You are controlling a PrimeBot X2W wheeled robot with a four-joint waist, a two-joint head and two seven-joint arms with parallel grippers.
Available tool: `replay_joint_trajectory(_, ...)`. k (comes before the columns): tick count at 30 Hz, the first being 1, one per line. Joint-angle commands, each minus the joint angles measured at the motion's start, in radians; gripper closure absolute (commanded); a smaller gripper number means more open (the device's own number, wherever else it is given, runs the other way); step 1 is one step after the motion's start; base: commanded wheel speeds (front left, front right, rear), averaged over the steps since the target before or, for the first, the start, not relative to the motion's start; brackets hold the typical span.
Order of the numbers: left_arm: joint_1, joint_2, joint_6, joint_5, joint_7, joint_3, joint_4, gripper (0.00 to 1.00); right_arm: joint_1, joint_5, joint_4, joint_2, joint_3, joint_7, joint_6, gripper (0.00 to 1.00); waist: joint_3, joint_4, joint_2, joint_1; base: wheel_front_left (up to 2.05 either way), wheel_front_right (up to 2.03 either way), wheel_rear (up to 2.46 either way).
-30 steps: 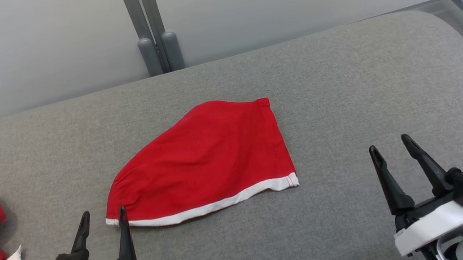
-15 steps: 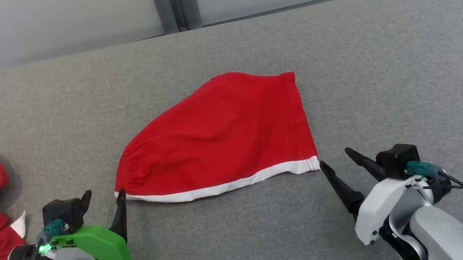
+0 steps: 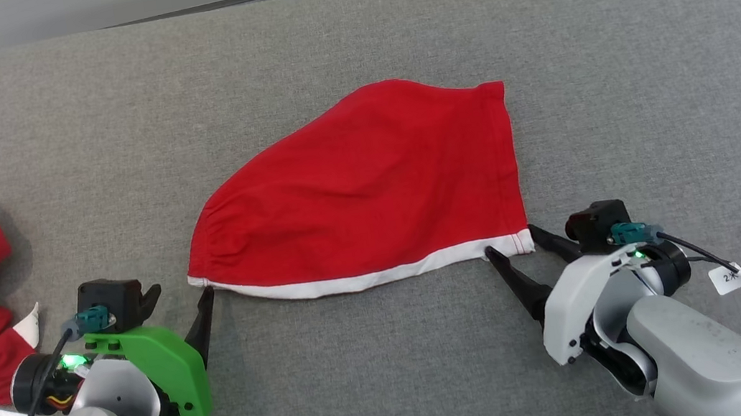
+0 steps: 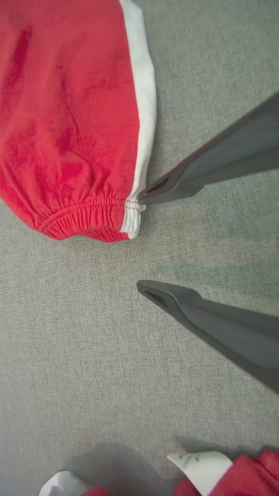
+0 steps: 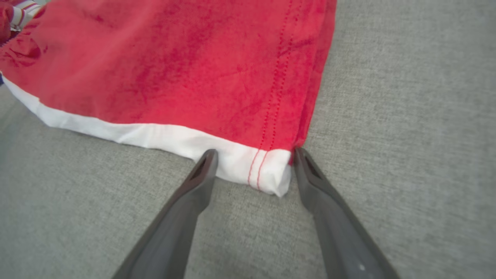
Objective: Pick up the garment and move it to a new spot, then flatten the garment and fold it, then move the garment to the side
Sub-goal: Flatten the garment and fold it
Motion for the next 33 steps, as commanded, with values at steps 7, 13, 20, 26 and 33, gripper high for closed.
replay_joint_trajectory(7, -0.039, 0.02, -0.018, -0.036, 0.028, -0.028, -0.004, 0.0, -0.022, 0.048, 0.051, 0.004, 0.067, 0.009, 0.0, 0.02, 0.008, -0.016, 0.0, 0.0, 0.0, 0.0, 0.0)
replay_joint_trajectory(13, -0.055, 0.037, -0.028, -0.065, 0.042, -0.051, -0.002, 0.0, -0.033, 0.079, 0.066, 0.003, 0.1, 0.005, 0.0, 0.49, 0.014, -0.026, 0.0, 0.0, 0.0, 0.0, 0.0)
replay_joint_trajectory(20, -0.069, 0.053, -0.034, -0.098, 0.028, -0.089, 0.017, 1.0, -0.05, 0.104, 0.077, -0.001, 0.128, -0.017, 0.0, 1.0, 0.007, -0.032, 0.0, 0.0, 0.0, 0.0, 0.0)
replay_joint_trajectory(26, -0.052, 0.079, -0.035, -0.119, 0.012, -0.108, 0.006, 1.0, -0.047, 0.125, 0.053, -0.016, 0.129, -0.071, 0.0, 1.0, -0.032, -0.038, 0.0, 0.0, 0.0, 0.0, 0.0)
replay_joint_trajectory(33, -0.027, 0.12, -0.033, -0.137, 0.024, -0.103, -0.083, 1.0, -0.03, 0.164, -0.058, -0.058, 0.12, -0.096, 0.0, 1.0, -0.073, -0.057, 0.0, 0.0, 0.0, 0.0, 0.0)
